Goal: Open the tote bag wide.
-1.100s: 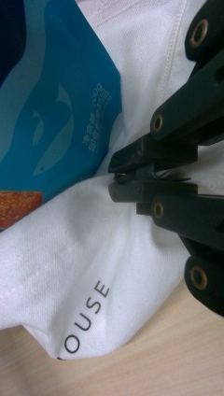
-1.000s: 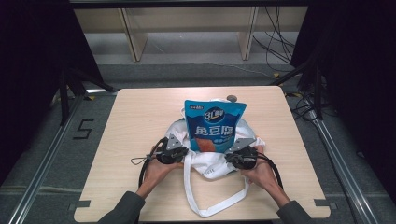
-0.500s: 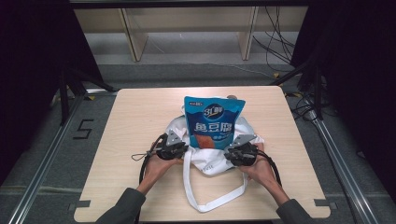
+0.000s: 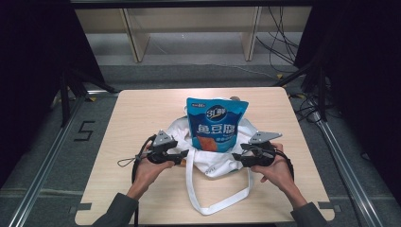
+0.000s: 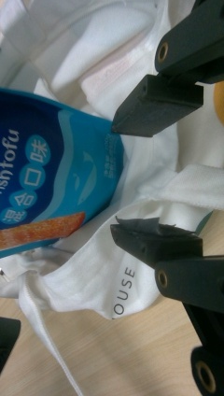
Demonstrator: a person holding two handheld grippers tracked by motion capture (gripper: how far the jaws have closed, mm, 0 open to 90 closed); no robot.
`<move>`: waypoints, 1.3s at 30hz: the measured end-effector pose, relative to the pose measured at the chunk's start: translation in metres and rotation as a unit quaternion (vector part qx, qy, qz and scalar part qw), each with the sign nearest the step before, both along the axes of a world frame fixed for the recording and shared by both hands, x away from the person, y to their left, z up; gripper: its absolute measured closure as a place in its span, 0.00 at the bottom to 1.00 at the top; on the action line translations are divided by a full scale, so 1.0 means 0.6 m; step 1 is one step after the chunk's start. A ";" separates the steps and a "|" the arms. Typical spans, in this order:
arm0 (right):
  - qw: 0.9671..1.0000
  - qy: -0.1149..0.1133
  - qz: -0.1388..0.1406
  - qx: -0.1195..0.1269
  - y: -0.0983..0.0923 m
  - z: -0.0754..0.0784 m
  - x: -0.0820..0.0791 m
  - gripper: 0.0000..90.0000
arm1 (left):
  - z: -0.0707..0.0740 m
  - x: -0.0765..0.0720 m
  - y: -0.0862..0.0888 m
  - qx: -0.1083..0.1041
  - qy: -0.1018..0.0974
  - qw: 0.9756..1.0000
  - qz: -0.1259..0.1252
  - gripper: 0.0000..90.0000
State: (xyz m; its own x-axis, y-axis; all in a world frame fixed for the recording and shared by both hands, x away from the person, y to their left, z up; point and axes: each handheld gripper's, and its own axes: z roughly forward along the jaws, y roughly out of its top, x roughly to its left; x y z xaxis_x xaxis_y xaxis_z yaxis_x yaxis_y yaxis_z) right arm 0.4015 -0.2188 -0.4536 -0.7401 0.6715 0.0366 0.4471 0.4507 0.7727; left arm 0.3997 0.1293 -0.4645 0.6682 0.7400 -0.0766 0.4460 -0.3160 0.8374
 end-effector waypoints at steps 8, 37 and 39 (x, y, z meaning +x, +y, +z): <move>1.000 -0.009 -0.005 0.013 -0.011 0.011 -0.011 0.48 | 0.013 -0.039 0.002 -0.006 -0.015 1.000 -0.008 0.39; 0.997 0.012 -0.077 0.026 -0.109 -0.036 -0.141 0.44 | -0.047 -0.169 0.042 0.015 -0.001 1.000 -0.006 0.18; 0.996 0.015 -0.079 0.023 -0.112 -0.041 -0.149 0.44 | -0.046 -0.170 0.045 0.042 -0.002 0.999 -0.023 0.17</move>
State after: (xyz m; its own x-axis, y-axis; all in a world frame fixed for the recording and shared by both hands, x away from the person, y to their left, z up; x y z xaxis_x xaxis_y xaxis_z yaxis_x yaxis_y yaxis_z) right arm 0.3122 -0.2859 -0.4781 -0.6230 0.7770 0.0905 0.5333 0.3373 0.7758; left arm 0.2976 0.1560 -0.4924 0.7023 0.7118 -0.0122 0.4256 -0.4060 0.8087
